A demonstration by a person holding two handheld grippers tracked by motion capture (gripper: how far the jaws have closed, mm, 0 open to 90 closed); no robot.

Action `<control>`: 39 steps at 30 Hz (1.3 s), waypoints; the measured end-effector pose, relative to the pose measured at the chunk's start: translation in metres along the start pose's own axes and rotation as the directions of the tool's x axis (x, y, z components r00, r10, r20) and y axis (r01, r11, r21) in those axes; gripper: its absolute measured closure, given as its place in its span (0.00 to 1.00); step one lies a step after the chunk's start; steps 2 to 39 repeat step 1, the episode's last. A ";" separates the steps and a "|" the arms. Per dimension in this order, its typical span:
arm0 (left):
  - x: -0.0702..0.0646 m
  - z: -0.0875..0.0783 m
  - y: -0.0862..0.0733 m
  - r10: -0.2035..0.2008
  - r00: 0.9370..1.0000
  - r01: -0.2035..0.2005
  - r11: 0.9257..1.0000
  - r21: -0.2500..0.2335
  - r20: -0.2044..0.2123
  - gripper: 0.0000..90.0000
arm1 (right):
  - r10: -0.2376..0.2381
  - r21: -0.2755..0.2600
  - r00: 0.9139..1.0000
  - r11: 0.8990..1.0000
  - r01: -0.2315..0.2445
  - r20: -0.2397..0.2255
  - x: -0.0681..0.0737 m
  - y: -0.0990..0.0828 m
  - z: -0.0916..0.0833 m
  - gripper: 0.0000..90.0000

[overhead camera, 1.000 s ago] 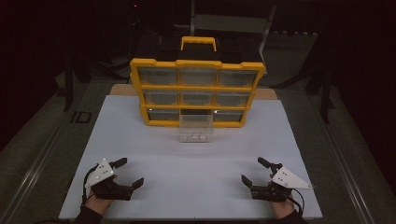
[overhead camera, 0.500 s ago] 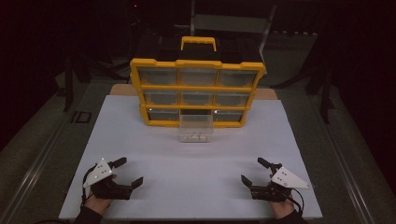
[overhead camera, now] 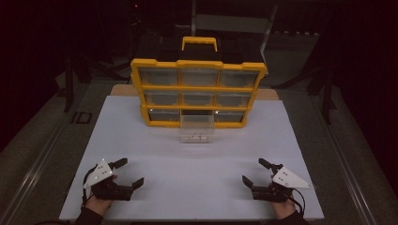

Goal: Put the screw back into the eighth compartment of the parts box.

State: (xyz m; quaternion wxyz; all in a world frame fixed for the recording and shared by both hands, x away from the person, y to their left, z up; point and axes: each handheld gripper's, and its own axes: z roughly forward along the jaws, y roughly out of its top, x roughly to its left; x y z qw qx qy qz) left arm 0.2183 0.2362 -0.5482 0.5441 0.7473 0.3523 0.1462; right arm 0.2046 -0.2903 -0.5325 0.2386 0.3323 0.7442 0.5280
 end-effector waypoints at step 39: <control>0.000 0.000 0.000 0.000 1.000 0.000 1.000 0.000 0.000 0.00 | 0.000 0.000 1.000 1.000 0.000 0.000 0.000 0.000 0.000 0.12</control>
